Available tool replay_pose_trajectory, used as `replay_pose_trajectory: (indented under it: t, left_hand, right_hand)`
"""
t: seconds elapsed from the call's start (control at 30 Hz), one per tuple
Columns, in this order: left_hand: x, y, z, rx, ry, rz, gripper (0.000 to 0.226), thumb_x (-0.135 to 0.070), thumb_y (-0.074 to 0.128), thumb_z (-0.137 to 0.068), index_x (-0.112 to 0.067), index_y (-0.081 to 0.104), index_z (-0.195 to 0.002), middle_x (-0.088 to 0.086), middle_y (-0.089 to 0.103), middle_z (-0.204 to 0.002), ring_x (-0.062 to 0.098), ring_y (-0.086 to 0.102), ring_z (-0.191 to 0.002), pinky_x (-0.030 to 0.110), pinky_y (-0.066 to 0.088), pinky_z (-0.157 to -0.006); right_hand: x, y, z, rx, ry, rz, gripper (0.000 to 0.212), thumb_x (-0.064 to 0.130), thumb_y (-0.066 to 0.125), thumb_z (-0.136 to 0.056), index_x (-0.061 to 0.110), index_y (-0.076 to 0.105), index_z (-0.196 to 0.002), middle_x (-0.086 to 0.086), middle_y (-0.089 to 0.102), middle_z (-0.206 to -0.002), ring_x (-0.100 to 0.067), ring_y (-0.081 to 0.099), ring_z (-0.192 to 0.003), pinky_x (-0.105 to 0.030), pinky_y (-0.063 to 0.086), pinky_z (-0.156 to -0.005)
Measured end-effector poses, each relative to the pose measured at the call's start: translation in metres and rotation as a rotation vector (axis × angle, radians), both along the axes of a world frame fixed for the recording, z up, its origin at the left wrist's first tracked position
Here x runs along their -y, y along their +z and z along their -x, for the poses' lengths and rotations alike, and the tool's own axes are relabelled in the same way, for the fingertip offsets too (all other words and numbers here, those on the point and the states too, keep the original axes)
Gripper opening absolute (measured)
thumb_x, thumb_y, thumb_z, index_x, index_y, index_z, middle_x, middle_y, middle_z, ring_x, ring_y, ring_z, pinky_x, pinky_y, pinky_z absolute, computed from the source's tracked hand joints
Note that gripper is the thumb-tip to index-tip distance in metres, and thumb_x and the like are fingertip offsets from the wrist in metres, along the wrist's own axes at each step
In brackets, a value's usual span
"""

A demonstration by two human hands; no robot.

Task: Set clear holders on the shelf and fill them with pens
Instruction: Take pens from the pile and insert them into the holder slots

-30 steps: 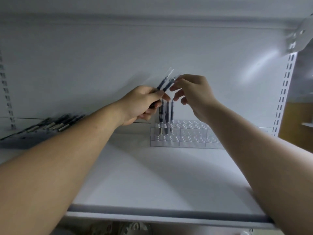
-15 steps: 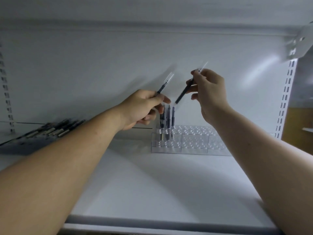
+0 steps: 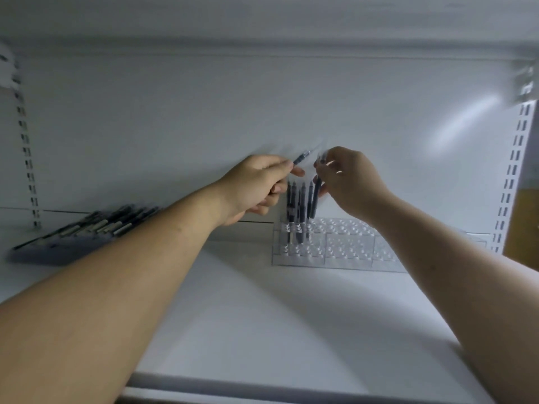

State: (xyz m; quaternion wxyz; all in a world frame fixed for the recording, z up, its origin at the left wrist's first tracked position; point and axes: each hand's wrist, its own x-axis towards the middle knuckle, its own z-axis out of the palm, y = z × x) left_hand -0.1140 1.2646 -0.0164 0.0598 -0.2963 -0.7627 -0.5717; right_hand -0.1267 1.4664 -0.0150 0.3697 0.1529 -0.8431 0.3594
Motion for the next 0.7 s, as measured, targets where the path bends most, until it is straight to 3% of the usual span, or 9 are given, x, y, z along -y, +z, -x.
replay_pose_trajectory:
  t: [0.07, 0.2, 0.27, 0.37, 0.47, 0.53, 0.6, 0.7]
  left_hand:
    - [0.0, -0.001, 0.0, -0.012, 0.003, 0.003, 0.032, -0.026, 0.039, -0.114, -0.01, 0.067, -0.12, -0.006, 0.038, -0.065, 0.011, 0.024, -0.053, 0.029, 0.015, -0.051]
    - [0.0, -0.001, 0.001, 0.0, -0.005, -0.014, 0.032, -0.019, 0.038, -0.113, -0.005, 0.067, -0.114, -0.004, 0.039, -0.067, 0.012, 0.026, -0.054, 0.034, 0.014, -0.055]
    - [-0.001, -0.001, 0.003, 0.021, -0.035, -0.044, 0.033, -0.016, 0.037, -0.111, -0.003, 0.067, -0.112, -0.002, 0.04, -0.067, 0.013, 0.027, -0.054, 0.036, 0.013, -0.056]
    - [0.0, 0.0, 0.004, 0.029, -0.05, -0.066, 0.032, -0.012, 0.036, -0.107, -0.003, 0.067, -0.108, -0.002, 0.042, -0.067, 0.014, 0.028, -0.054, 0.037, 0.013, -0.058]
    - [0.0, -0.001, 0.007, 0.011, -0.05, -0.06, 0.032, -0.008, 0.035, -0.106, -0.004, 0.067, -0.106, -0.002, 0.045, -0.067, 0.014, 0.03, -0.056, 0.035, 0.016, -0.056]
    - [0.001, -0.001, 0.007, -0.024, -0.046, -0.058, 0.031, -0.008, 0.037, -0.106, -0.006, 0.068, -0.104, -0.002, 0.049, -0.07, 0.013, 0.033, -0.057, 0.031, 0.021, -0.053]
    - [0.0, -0.001, 0.005, -0.088, -0.021, -0.035, 0.029, -0.008, 0.041, -0.107, -0.008, 0.069, -0.105, -0.002, 0.051, -0.073, 0.012, 0.037, -0.058, 0.028, 0.026, -0.052]
    - [-0.003, 0.0, 0.001, -0.17, 0.021, -0.013, 0.025, -0.01, 0.046, -0.109, -0.007, 0.071, -0.109, -0.002, 0.053, -0.073, 0.011, 0.041, -0.059, 0.025, 0.031, -0.053]
  right_hand:
    - [0.0, -0.003, 0.001, 0.054, -0.001, -0.022, 0.013, 0.02, 0.055, -0.104, 0.016, 0.067, -0.098, -0.001, 0.077, -0.076, -0.018, 0.072, -0.07, -0.024, 0.04, -0.052]
    - [0.001, -0.009, 0.002, 0.162, -0.022, -0.149, 0.013, 0.021, 0.059, -0.103, 0.015, 0.068, -0.097, -0.001, 0.077, -0.073, -0.008, 0.058, -0.048, -0.015, 0.034, -0.038]
    - [0.002, -0.01, 0.002, 0.208, -0.025, -0.208, 0.011, 0.024, 0.063, -0.102, 0.016, 0.069, -0.098, -0.003, 0.078, -0.076, -0.009, 0.06, -0.051, -0.016, 0.035, -0.038]
    - [0.001, -0.008, 0.001, 0.205, -0.073, -0.257, 0.02, 0.029, 0.068, -0.097, 0.012, 0.074, -0.088, -0.005, 0.077, -0.076, -0.021, 0.069, -0.068, -0.028, 0.05, -0.052]
    - [-0.004, -0.007, 0.002, 0.203, -0.102, -0.302, 0.027, 0.034, 0.072, -0.093, 0.013, 0.078, -0.077, -0.003, 0.076, -0.076, -0.022, 0.072, -0.077, -0.036, 0.061, -0.07]
    - [-0.007, -0.003, 0.001, 0.155, -0.12, -0.252, 0.023, 0.035, 0.073, -0.091, 0.014, 0.076, -0.083, -0.001, 0.075, -0.082, -0.018, 0.07, -0.079, -0.035, 0.061, -0.072]
    - [-0.008, 0.003, -0.003, 0.026, -0.138, -0.131, 0.016, 0.033, 0.071, -0.092, 0.017, 0.07, -0.092, 0.005, 0.071, -0.085, -0.011, 0.066, -0.079, -0.026, 0.053, -0.067]
    - [-0.002, 0.014, -0.014, -0.121, 0.034, 0.127, 0.007, 0.021, 0.068, -0.092, 0.016, 0.072, -0.091, 0.004, 0.069, -0.079, -0.011, 0.064, -0.071, -0.023, 0.046, -0.062]
